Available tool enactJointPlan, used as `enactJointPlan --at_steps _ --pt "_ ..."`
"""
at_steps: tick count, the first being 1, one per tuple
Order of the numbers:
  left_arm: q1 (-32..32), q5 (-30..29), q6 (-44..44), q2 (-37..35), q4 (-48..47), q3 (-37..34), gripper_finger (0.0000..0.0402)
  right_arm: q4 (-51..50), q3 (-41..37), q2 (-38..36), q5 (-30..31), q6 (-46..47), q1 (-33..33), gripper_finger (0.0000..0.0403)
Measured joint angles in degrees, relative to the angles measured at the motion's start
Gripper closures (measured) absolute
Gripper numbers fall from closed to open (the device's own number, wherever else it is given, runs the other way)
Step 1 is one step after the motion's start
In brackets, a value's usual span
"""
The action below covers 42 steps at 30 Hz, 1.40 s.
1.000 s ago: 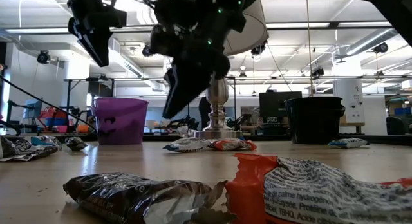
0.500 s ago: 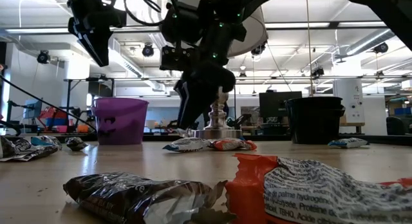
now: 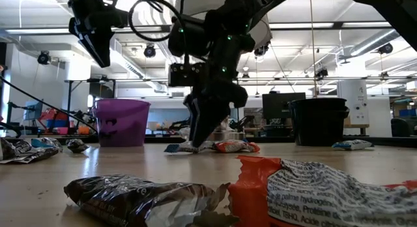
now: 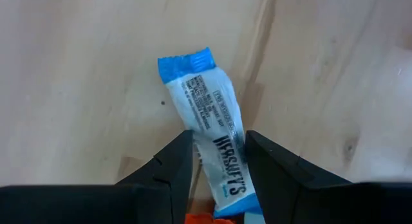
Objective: Sort candy
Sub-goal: Put the white chocolate into the black bin
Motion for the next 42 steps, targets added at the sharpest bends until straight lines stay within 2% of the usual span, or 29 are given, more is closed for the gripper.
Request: enactJointPlan --at_steps 7,16,20,29,37,42 --pt "0.00 -0.03 0.00 0.00 0.09 0.00 0.0272 2.25 -2.34 0.00 0.00 2.02 0.02 0.0282" --pt "0.00 -0.05 1.27 0.00 0.15 0.00 0.0272 1.38 -2.54 -0.13 -0.70 6.89 0.35 0.0384" --pt "0.00 -0.04 1.31 0.00 0.15 0.00 0.0272 0.03 -1.73 -0.13 -3.08 9.86 1.22 0.0382" --pt "0.00 -0.04 2.80 0.00 0.13 -0.02 0.0272 -5.40 3.90 -0.13 -3.14 14.22 5.63 0.0381" --pt "-0.02 0.31 4.28 0.00 -0.15 -0.02 0.0272 -17.44 5.91 -0.15 -3.05 27.11 7.97 0.0381" --pt "0.00 0.34 7.04 0.00 -0.20 -0.01 0.0272 -21.87 5.81 -0.15 -3.04 31.67 8.90 0.0381"
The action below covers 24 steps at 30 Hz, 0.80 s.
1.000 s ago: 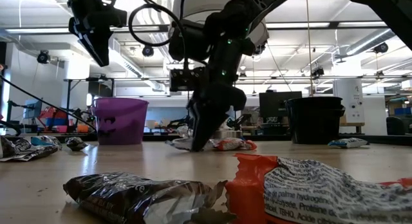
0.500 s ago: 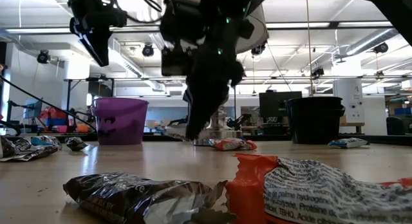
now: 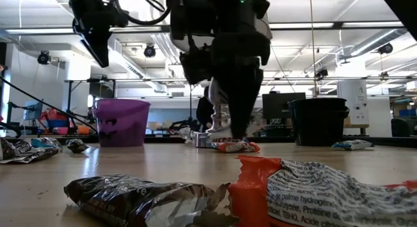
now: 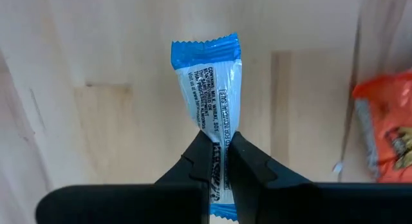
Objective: Sort candy
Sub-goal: Put the white chocolate into the black bin
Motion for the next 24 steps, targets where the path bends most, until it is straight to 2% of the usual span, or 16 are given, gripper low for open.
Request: enactJointPlan --at_steps 7,12,19,24 --pt "-0.02 4.78 3.54 0.00 -0.08 -0.01 0.0272 -4.65 0.00 -0.51 -0.02 3.59 1.57 0.0381" --pt "-0.04 4.97 5.56 0.00 -0.09 -0.01 0.0272 -8.22 -0.02 -3.11 -0.01 6.47 2.58 0.0381" --pt "-0.04 4.97 6.72 0.00 -0.11 -0.01 0.0272 -8.23 -0.02 -9.22 0.27 10.21 2.91 0.0381" --pt "0.00 4.97 7.76 0.00 -0.11 -0.01 0.0272 -13.72 -0.02 -14.30 5.41 11.01 2.89 0.0381"
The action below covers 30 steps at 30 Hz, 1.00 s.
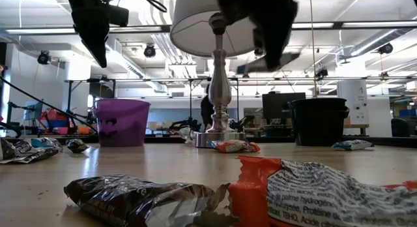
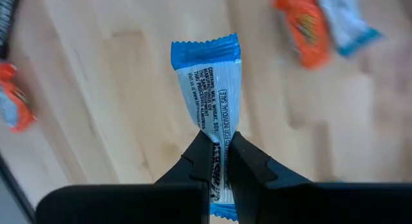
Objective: Sort candy
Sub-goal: Put the white chocolate into the black bin
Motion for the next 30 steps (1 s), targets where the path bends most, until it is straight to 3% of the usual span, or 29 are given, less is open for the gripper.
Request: enactJointPlan --at_steps 17,30 --pt "0.00 0.02 -0.02 0.00 0.08 0.00 0.0272 -8.66 -0.02 -14.15 6.77 0.25 -3.68 0.0381" --pt "0.00 0.15 -2.09 0.00 0.17 0.00 0.0272 -16.04 -0.04 -16.46 8.19 -8.74 -15.09 0.0381"
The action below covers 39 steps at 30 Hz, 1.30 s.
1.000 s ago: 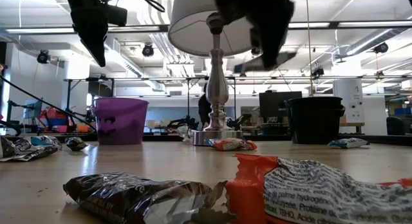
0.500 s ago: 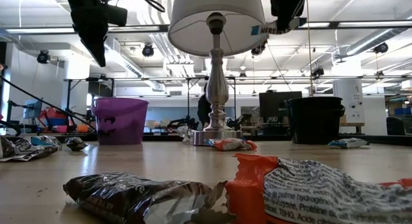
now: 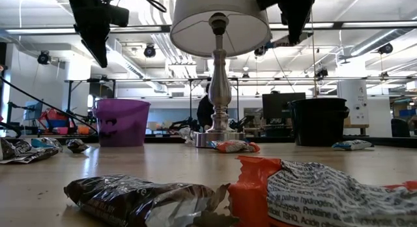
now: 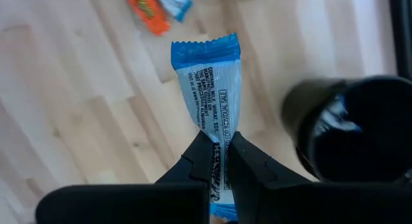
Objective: Sort candy
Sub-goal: Put the white chocolate into the black bin
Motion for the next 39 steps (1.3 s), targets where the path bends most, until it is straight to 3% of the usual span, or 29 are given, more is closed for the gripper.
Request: enactJointPlan --at_steps 13,19,39 --pt "0.00 0.01 -1.43 0.00 -0.05 0.00 0.0272 -1.14 -0.73 -9.48 -0.02 -1.52 -5.93 0.0381" --pt "0.00 0.00 -1.43 0.00 0.58 0.00 0.0272 -1.08 -1.21 -13.01 0.10 -2.94 -11.87 0.0381" --pt "0.00 -0.02 -1.28 0.00 1.36 0.00 0.0272 5.01 -12.64 -12.01 -2.04 -15.60 -32.69 0.0381"
